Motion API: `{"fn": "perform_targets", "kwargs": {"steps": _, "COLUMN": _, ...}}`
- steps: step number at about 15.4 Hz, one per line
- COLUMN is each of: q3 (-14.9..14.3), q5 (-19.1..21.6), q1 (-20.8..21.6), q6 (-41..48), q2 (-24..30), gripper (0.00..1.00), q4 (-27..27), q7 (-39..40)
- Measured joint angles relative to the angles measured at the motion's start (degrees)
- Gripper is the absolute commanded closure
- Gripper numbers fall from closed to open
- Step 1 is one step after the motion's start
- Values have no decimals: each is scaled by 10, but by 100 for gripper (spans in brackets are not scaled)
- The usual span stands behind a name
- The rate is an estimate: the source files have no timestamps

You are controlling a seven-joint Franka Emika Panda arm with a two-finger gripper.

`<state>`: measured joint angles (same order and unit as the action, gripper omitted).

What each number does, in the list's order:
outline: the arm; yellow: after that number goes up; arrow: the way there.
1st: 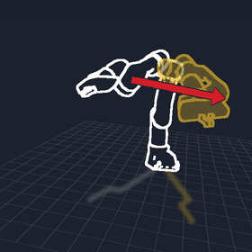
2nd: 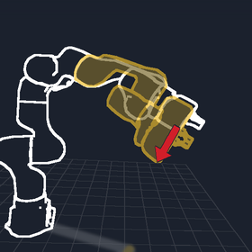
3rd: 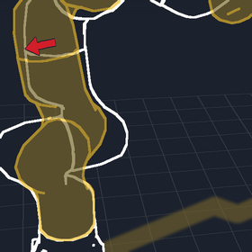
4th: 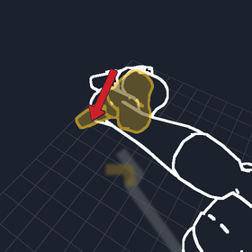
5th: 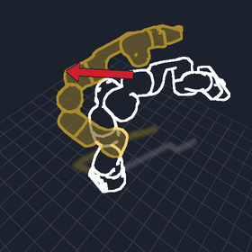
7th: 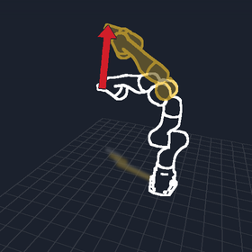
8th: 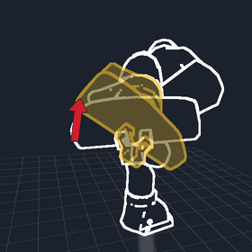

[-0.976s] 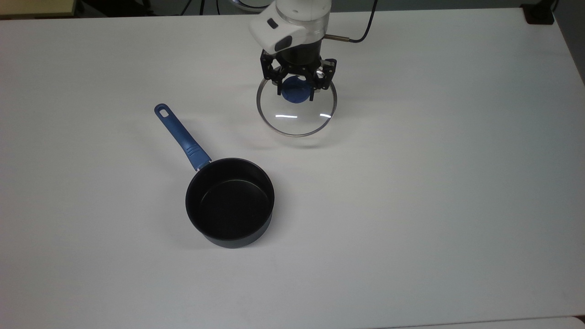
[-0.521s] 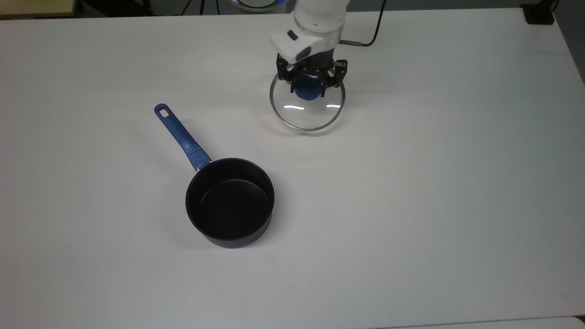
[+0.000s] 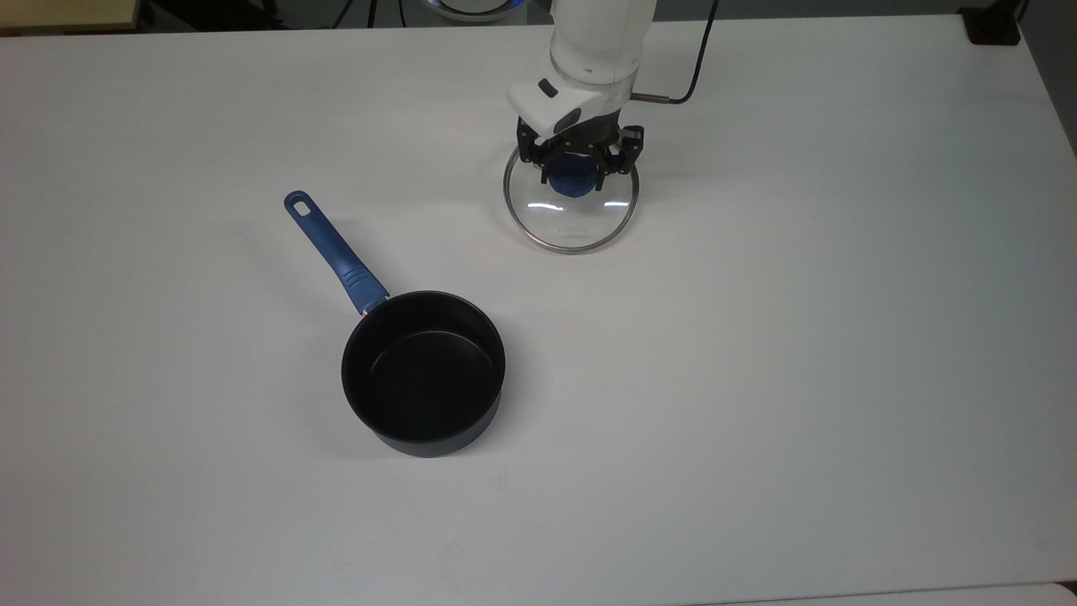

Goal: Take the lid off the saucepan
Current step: 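Carry the held lid away from the saucepan and lower it to the table, then open the gripper to release the lid knob and rise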

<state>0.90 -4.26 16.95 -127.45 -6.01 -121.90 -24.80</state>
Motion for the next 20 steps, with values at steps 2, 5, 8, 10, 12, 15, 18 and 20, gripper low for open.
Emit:
{"fn": "perform_targets", "kwargs": {"steps": 2, "q3": 0, "q5": 0, "q1": 0, "q6": 0, "q2": -5, "gripper": 34, "q4": 0, "q7": 0}}
{"fn": "perform_targets", "kwargs": {"steps": 5, "q3": 0, "q5": 0, "q1": 5, "q6": -1, "q2": -12, "gripper": 31, "q4": 0, "q7": 0}}
{"fn": "perform_targets", "kwargs": {"steps": 8, "q3": 0, "q5": -4, "q1": 14, "q6": -2, "q2": -31, "gripper": 29, "q4": 2, "q7": 0}}
{"fn": "perform_targets", "kwargs": {"steps": 10, "q3": 0, "q5": -10, "q1": 15, "q6": -4, "q2": -39, "gripper": 28, "q4": 3, "q7": 0}}
{"fn": "perform_targets", "kwargs": {"steps": 12, "q3": 0, "q5": -11, "q1": 15, "q6": -4, "q2": -39, "gripper": 18, "q4": 5, "q7": 0}}
{"fn": "perform_targets", "kwargs": {"steps": 15, "q3": 0, "q5": -11, "q1": 15, "q6": -4, "q2": -39, "gripper": 0, "q4": 9, "q7": 0}}
{"fn": "perform_targets", "kwargs": {"steps": 18, "q3": -1, "q5": -11, "q1": 11, "q6": -1, "q2": -34, "gripper": 0, "q4": 26, "q7": 0}}
{"fn": "perform_targets", "kwargs": {"steps": 20, "q3": -2, "q5": -11, "q1": 10, "q6": 17, "q2": -31, "gripper": 0, "q4": 41, "q7": 0}}
